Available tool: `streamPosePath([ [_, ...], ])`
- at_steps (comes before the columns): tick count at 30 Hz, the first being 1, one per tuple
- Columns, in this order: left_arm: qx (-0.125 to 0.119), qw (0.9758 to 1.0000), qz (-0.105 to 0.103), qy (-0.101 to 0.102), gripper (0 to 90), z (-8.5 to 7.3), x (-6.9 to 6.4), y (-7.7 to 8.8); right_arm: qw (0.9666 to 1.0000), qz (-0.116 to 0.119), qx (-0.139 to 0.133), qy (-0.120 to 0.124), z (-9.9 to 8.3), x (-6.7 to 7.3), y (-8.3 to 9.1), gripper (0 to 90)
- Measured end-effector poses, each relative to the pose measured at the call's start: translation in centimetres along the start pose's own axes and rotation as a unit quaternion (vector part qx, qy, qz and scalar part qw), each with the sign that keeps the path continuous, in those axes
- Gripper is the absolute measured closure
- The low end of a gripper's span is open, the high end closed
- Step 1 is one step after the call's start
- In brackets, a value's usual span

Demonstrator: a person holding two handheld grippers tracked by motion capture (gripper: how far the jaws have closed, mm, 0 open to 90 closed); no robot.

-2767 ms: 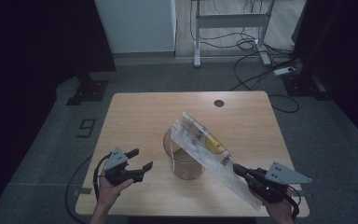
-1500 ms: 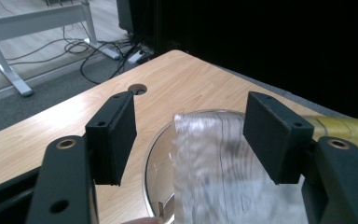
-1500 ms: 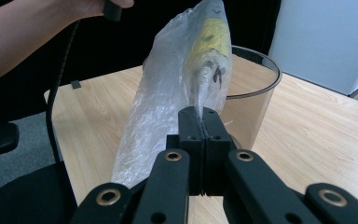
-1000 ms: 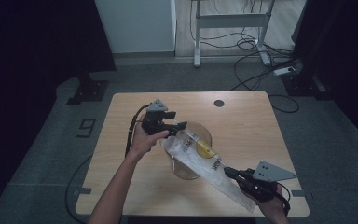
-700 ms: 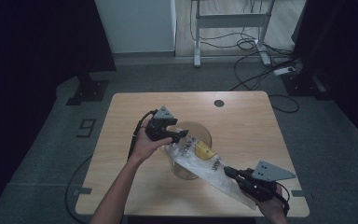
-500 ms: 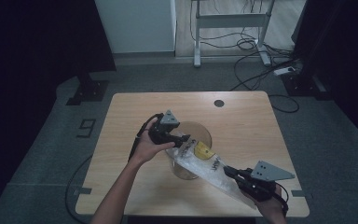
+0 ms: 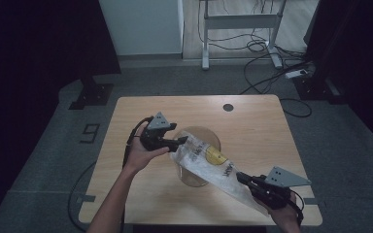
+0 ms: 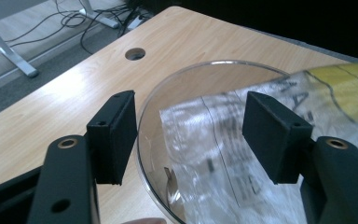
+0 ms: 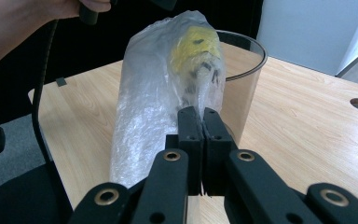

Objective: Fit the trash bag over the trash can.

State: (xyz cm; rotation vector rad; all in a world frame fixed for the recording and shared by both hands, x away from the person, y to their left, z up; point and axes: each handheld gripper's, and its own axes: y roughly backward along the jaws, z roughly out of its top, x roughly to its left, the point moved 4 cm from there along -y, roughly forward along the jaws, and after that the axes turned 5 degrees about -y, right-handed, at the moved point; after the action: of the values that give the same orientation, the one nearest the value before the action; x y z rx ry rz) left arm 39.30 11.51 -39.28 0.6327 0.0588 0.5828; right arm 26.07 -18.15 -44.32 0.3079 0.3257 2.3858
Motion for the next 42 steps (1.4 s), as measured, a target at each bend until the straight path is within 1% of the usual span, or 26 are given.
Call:
streamPosePath([
  [2, 0.003, 1.0, -0.001, -0.003, 36.9, -0.1, 0.0, -0.1, 1.0, 0.0, -0.001, -0.003, 0.0, 0.0, -0.1, 88.1],
  [3, 0.012, 0.9999, -0.004, -0.01, 38.1, -0.2, -0.2, -0.8, 1.0, 0.0, -0.002, -0.004, 0.0, 0.0, -0.1, 88.0],
  [8, 0.034, 0.9992, -0.014, -0.015, 42.5, 0.0, -0.7, -2.8, 0.9999, -0.004, -0.009, -0.011, 0.0, 0.0, 0.0, 88.1],
  [11, 0.041, 0.9987, -0.02, -0.021, 43.6, 0.2, -1.0, -3.6, 0.9997, -0.009, -0.016, -0.016, 0.1, -0.3, 0.3, 88.0],
  [14, 0.043, 0.9984, -0.026, -0.025, 43.4, 0.3, -1.3, -4.0, 0.9997, -0.009, -0.018, -0.016, 0.1, -0.4, 0.4, 88.0],
  [15, 0.042, 0.9982, -0.033, -0.028, 43.2, 0.2, -1.5, -4.1, 0.9997, -0.005, -0.019, -0.015, 0.1, -0.4, 0.4, 88.0],
  [16, 0.042, 0.9982, -0.033, -0.028, 43.2, 0.2, -1.5, -4.1, 0.9997, -0.003, -0.019, -0.014, 0.1, -0.3, 0.3, 88.0],
  [18, 0.039, 0.9981, -0.036, -0.03, 42.9, 0.1, -1.6, -4.1, 0.9998, 0.0, -0.017, -0.011, 0.1, -0.2, 0.2, 88.0],
  [19, 0.028, 0.9989, -0.025, -0.028, 42.8, 0.2, -1.4, -3.8, 0.9998, 0.001, -0.016, -0.01, 0.0, -0.2, 0.1, 87.9],
  [21, 0.007, 0.9997, -0.017, -0.019, 42.5, 0.6, -1.1, -3.4, 0.9999, 0.003, -0.013, -0.01, 0.0, -0.1, 0.0, 87.9],
  [23, -0.015, 0.9998, -0.009, -0.003, 42.2, 1.1, -0.8, -3.0, 0.9999, 0.005, -0.011, -0.01, 0.0, -0.1, -0.1, 87.9],
  [24, -0.015, 0.9998, -0.009, -0.003, 42.0, 1.1, -0.8, -3.0, 0.9999, 0.005, -0.011, -0.01, 0.0, -0.1, -0.1, 87.9],
  [25, -0.021, 0.9998, -0.005, 0.003, 42.0, 1.4, -0.6, -3.0, 0.9999, 0.005, -0.011, -0.009, 0.0, 0.0, -0.2, 87.9],
  [26, -0.021, 0.9997, -0.006, 0.009, 42.3, 1.8, -0.5, -3.2, 0.9999, 0.007, -0.01, -0.008, 0.0, 0.0, -0.2, 87.9],
  [27, -0.016, 0.9998, -0.009, 0.01, 42.4, 2.0, -0.5, -3.4, 0.9999, 0.007, -0.009, -0.008, 0.0, 0.1, -0.2, 87.8],
  [30, 0.016, 0.9997, -0.016, -0.001, 43.5, 2.2, -1.0, -4.5, 0.9999, 0.006, -0.01, -0.008, 0.0, -0.1, -0.2, 87.7],
  [32, 0.036, 0.9991, -0.019, -0.007, 44.1, 2.0, -1.4, -5.1, 0.9999, 0.007, -0.01, -0.01, -0.1, -0.1, -0.2, 87.6],
  [34, 0.048, 0.9986, -0.021, -0.011, 44.7, 1.8, -1.7, -5.5, 0.9999, 0.007, -0.009, -0.011, -0.1, -0.2, -0.2, 87.6],
  [36, 0.051, 0.9982, -0.027, -0.013, 45.4, 1.6, -1.9, -5.6, 0.9999, 0.006, -0.01, -0.011, -0.1, -0.3, -0.2, 87.5],
  [40, 0.048, 0.9982, -0.032, -0.016, 45.5, 1.3, -2.0, -5.4, 0.9998, 0.005, -0.014, -0.01, 0.2, -0.2, -0.4, 87.5],
  [42, 0.047, 0.9983, -0.032, -0.016, 45.3, 1.1, -2.0, -5.2, 0.9997, 0.005, -0.023, -0.01, 0.8, -0.3, -0.8, 87.5],
])
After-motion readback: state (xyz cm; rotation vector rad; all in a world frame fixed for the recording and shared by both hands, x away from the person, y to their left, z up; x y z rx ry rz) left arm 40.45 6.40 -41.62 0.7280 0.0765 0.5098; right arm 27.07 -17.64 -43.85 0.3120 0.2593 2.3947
